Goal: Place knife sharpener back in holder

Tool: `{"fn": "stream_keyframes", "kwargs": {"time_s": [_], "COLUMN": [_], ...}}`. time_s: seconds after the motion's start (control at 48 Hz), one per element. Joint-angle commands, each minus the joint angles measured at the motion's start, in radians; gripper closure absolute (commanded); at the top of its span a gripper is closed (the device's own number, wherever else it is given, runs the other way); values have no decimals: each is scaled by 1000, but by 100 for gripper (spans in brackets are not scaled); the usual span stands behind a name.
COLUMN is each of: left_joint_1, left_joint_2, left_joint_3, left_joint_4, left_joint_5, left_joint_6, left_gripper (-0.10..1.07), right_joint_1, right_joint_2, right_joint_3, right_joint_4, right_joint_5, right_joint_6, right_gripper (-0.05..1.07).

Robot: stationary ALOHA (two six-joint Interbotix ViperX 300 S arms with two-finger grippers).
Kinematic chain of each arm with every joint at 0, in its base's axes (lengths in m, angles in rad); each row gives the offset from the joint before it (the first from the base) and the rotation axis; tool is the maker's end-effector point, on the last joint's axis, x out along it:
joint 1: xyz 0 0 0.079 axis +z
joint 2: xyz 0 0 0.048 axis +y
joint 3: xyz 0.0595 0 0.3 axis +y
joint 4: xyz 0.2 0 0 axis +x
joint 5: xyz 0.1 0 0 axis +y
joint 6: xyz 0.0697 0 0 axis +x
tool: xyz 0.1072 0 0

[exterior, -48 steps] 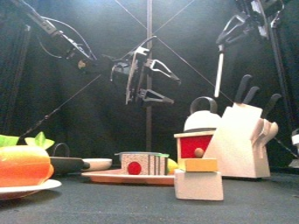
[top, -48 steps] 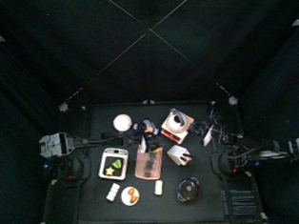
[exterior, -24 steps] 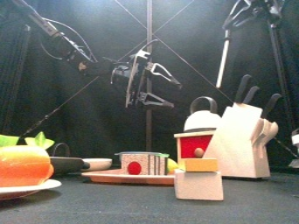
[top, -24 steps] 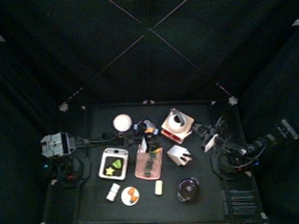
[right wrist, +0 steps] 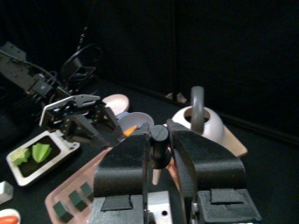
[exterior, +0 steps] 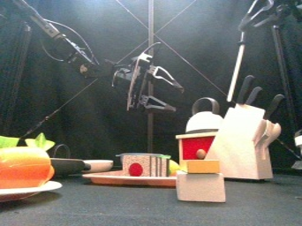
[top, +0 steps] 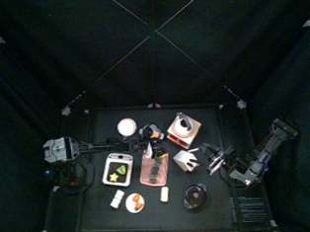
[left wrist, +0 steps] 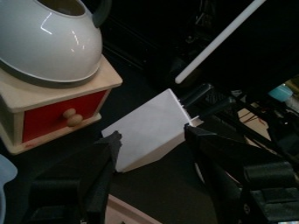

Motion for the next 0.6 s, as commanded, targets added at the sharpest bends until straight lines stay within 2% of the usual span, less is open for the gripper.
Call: {"fn": "stream_keyframes", "kwargs": {"time_s": [0.0,0.208,0.583], "left_joint_1": [-2,-2,-2], "left_joint_2": [-9,0,20], "left_joint_3": [-23,-28,-38], "left_joint_4": [-3,-3,-3], "left_joint_5": [-5,-5,-3], "left_joint_6": [3,3,3], "left_gripper": [4,4,4], "right_joint_1": [61,152,178], "right_joint_2": [23,92,138], "right_joint_3": [-35,-43,-3], "right_joint_4": [-6,9,83], "right_joint_5": [66,230,241], "right_joint_6": [14,84,235], "right_gripper": [61,61,61]}}
